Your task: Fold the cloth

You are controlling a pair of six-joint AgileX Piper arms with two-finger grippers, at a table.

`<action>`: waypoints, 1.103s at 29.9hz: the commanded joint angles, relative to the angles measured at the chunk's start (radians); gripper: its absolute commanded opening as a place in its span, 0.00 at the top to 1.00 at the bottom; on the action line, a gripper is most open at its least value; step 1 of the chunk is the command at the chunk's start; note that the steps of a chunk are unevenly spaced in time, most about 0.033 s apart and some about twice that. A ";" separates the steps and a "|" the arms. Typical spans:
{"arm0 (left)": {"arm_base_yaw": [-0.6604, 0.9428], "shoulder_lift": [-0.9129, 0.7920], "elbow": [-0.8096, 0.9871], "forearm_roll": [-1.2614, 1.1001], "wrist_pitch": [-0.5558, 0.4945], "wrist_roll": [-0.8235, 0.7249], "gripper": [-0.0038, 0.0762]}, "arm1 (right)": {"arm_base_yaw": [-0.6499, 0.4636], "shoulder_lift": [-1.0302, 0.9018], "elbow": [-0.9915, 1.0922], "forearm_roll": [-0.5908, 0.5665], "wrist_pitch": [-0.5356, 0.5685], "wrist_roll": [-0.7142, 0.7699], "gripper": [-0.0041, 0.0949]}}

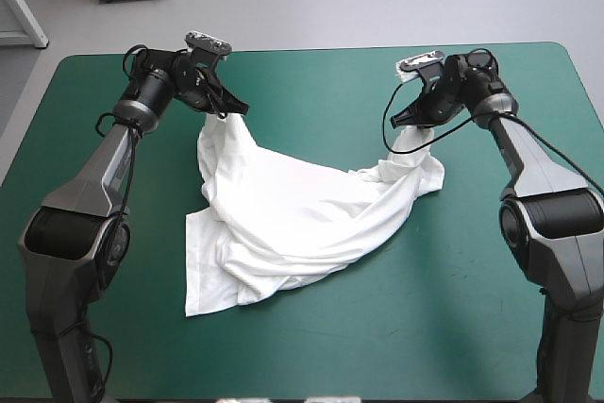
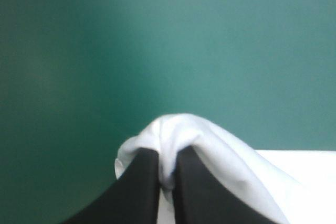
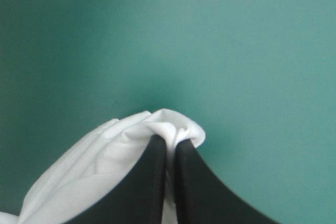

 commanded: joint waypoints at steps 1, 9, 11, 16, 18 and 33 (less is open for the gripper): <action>-0.001 -0.062 -0.036 -0.012 -0.053 -0.004 0.90 | -0.037 -0.062 -0.036 0.122 -0.061 -0.087 0.89; 0.050 -0.078 -0.036 -0.063 0.056 0.003 0.36 | -0.134 -0.074 -0.036 0.263 -0.013 -0.146 0.43; 0.059 -0.100 -0.036 -0.064 0.112 0.003 0.33 | -0.169 -0.085 -0.036 0.284 0.038 -0.151 0.38; 0.058 -0.225 -0.034 -0.058 0.181 0.025 0.34 | -0.252 -0.153 -0.027 0.350 0.162 -0.153 0.40; 0.058 -0.289 -0.014 -0.058 0.206 0.025 0.34 | -0.273 -0.211 0.001 0.364 0.162 -0.163 0.41; 0.058 -0.637 0.557 -0.041 0.246 0.070 0.34 | -0.253 -0.654 0.407 0.185 0.138 -0.216 0.44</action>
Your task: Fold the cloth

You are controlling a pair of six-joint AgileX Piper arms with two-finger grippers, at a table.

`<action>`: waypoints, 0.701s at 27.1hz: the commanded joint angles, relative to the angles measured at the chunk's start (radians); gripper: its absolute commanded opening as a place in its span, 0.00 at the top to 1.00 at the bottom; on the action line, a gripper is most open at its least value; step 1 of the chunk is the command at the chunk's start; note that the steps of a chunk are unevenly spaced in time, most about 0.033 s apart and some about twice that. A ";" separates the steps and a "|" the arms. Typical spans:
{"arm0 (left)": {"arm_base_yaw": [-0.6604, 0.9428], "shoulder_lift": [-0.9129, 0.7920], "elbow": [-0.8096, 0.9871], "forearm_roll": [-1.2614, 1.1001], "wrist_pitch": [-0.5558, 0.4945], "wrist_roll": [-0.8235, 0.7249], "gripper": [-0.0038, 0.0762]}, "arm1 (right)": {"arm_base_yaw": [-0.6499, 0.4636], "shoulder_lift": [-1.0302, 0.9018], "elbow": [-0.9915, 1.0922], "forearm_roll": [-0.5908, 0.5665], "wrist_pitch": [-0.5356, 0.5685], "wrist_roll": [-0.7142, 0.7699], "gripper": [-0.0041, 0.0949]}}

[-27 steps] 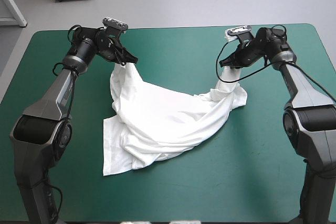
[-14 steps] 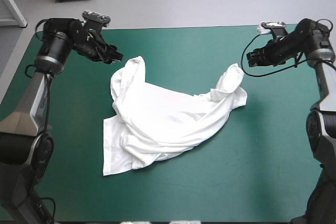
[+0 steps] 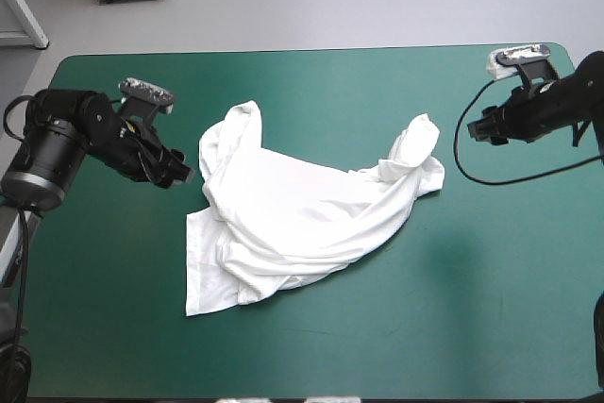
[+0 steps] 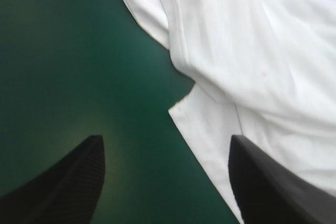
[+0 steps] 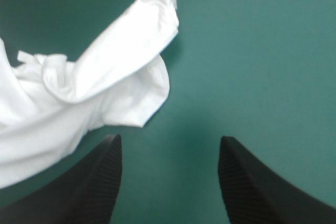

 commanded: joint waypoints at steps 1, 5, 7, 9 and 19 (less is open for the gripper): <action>-0.004 -0.068 0.098 -0.006 -0.064 0.032 0.34 | 0.034 -0.154 0.095 -0.085 -0.050 0.000 0.44; -0.004 -0.066 0.189 -0.008 -0.138 0.067 0.34 | 0.126 -0.265 0.237 -0.203 -0.079 0.000 0.44; -0.004 -0.059 0.226 -0.007 -0.185 0.094 0.35 | 0.182 -0.305 0.305 -0.259 -0.092 0.023 0.44; -0.004 -0.027 0.239 -0.007 -0.193 0.105 0.38 | 0.225 -0.326 0.358 -0.306 -0.094 0.038 0.44; -0.004 0.170 0.239 -0.032 -0.236 0.111 0.43 | 0.260 -0.322 0.411 -0.358 -0.157 0.101 0.44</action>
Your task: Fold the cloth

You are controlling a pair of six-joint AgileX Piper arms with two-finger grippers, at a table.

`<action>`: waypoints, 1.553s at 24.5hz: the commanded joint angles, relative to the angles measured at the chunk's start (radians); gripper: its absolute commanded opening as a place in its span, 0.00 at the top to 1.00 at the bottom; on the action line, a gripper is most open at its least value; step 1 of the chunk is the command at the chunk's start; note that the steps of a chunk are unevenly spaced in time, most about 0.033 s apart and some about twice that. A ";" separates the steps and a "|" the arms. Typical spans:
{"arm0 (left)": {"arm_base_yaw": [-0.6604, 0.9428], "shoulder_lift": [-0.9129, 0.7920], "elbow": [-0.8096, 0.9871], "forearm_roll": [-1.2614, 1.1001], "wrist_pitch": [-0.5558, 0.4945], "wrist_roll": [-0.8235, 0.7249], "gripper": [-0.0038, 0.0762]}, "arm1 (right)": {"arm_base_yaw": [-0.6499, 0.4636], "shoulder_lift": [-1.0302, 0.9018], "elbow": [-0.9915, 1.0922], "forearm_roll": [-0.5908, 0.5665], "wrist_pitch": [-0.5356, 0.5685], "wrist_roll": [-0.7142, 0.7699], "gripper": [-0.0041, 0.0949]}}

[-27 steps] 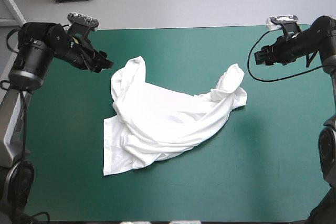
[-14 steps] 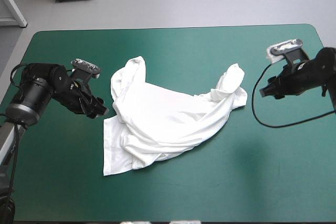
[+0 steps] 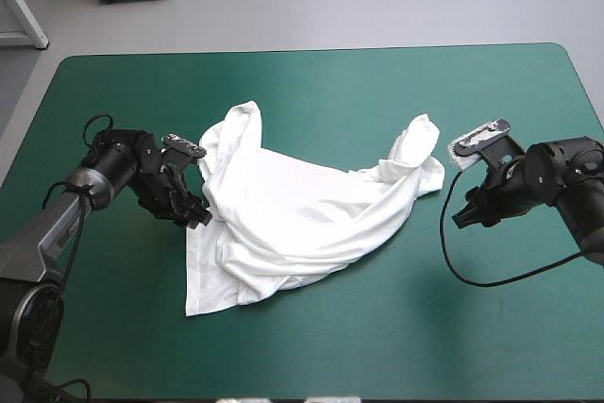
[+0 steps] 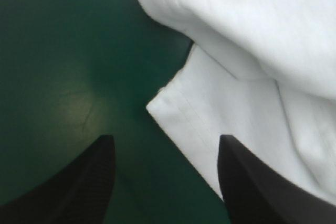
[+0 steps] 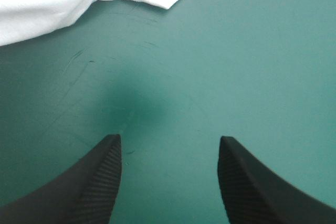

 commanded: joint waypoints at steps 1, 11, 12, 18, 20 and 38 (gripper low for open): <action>-0.004 -0.004 -0.024 -0.017 -0.035 0.000 0.43 | 0.003 -0.023 -0.024 -0.015 -0.058 0.004 0.44; -0.004 0.103 -0.024 -0.099 -0.064 0.028 0.70 | 0.003 0.097 -0.026 -0.087 -0.132 0.004 0.44; -0.004 0.106 -0.024 -0.100 -0.064 0.028 0.80 | 0.003 0.120 -0.037 -0.095 -0.143 0.008 0.44; -0.004 0.108 -0.024 -0.100 -0.053 0.028 0.96 | 0.003 0.273 -0.166 -0.097 -0.169 0.011 0.44; -0.004 0.108 -0.024 -0.106 -0.041 0.024 0.96 | 0.003 0.336 -0.225 -0.097 -0.169 0.016 0.44; -0.004 0.108 -0.024 -0.147 -0.034 0.055 0.96 | 0.003 0.636 -0.434 0.034 -0.154 0.003 0.44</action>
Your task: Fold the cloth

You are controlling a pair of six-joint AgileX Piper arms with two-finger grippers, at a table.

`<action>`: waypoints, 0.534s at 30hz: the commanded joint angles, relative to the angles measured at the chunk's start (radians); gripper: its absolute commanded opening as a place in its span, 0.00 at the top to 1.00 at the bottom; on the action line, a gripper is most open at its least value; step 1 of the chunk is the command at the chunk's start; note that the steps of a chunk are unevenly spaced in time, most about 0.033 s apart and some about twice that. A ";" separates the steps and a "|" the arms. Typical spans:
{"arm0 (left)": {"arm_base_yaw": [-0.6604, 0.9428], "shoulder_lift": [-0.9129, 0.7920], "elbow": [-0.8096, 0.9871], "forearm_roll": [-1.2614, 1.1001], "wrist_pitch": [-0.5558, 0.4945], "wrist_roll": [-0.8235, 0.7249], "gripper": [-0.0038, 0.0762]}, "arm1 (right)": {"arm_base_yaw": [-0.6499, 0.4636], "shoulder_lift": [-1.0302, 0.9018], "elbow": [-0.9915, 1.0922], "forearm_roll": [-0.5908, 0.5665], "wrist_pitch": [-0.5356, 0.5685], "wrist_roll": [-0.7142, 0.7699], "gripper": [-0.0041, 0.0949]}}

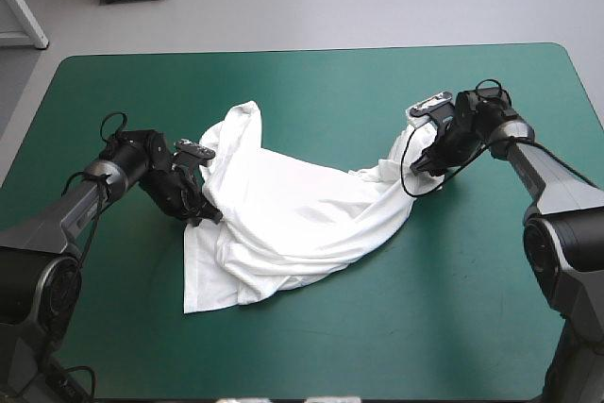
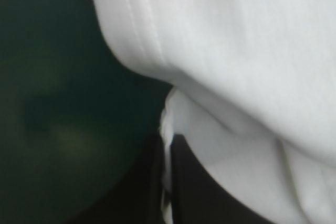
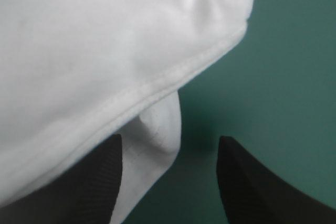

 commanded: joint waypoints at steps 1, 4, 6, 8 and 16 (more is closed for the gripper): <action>-0.007 -0.012 -0.006 -0.053 0.002 0.003 0.96 | -0.001 -0.023 -0.032 0.018 -0.013 -0.017 0.44; -0.007 -0.012 -0.006 -0.057 0.002 0.003 0.96 | 0.001 -0.003 -0.032 0.064 0.006 -0.038 0.45; -0.007 -0.012 -0.006 -0.057 0.002 0.003 0.96 | 0.008 0.006 -0.032 0.067 0.033 -0.044 0.51; -0.007 -0.012 -0.006 -0.057 0.010 0.003 0.96 | 0.014 0.012 -0.032 0.074 0.063 -0.044 0.63; -0.007 -0.026 -0.012 -0.057 0.102 0.003 0.96 | 0.014 0.017 -0.031 0.154 0.206 -0.081 0.97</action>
